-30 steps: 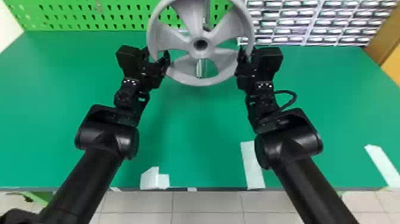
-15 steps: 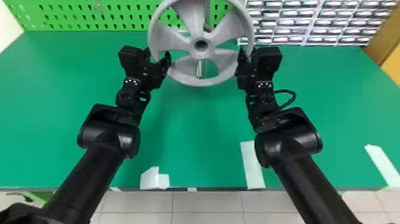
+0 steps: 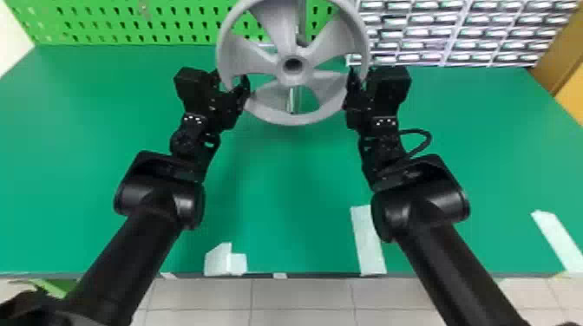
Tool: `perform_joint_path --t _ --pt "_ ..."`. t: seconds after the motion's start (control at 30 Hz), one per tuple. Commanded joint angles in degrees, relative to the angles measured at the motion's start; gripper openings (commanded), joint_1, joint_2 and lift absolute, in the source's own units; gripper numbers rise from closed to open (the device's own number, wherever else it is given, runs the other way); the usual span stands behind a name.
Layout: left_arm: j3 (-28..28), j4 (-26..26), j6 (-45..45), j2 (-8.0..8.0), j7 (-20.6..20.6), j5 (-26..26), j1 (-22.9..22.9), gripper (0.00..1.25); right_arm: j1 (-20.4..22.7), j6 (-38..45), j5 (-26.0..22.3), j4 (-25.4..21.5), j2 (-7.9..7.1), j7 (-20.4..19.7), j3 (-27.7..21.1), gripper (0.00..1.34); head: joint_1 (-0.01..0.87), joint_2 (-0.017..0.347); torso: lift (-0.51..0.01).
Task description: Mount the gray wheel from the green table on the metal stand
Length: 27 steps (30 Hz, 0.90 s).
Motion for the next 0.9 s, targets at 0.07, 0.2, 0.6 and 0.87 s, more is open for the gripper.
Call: perform_joint_path --t 0.07,0.2,0.6,0.87 --pt "-0.23 1.5 -0.38 0.0 6.62 -0.16 -0.54 0.5 -0.31 -0.42 0.0 0.84 -0.02 -1.49 0.22 0.19 0.867 0.052 -0.1" --pt "-0.4 2.11 -0.46 -0.09 6.71 -0.16 -0.98 0.5 -0.48 -0.42 0.0 1.19 -0.11 -1.49 0.31 0.19 0.867 0.052 -0.1" --pt "-0.84 5.19 -2.31 -0.09 6.97 -0.42 -2.47 0.5 -1.1 -1.48 -0.27 2.69 -0.11 -1.67 0.66 0.19 0.867 0.052 -0.1" --pt "-1.02 7.12 -3.01 -0.09 7.06 -0.95 -3.7 0.51 -1.98 -2.44 -0.62 4.36 -0.02 -2.02 1.19 0.19 0.867 0.052 -0.1"
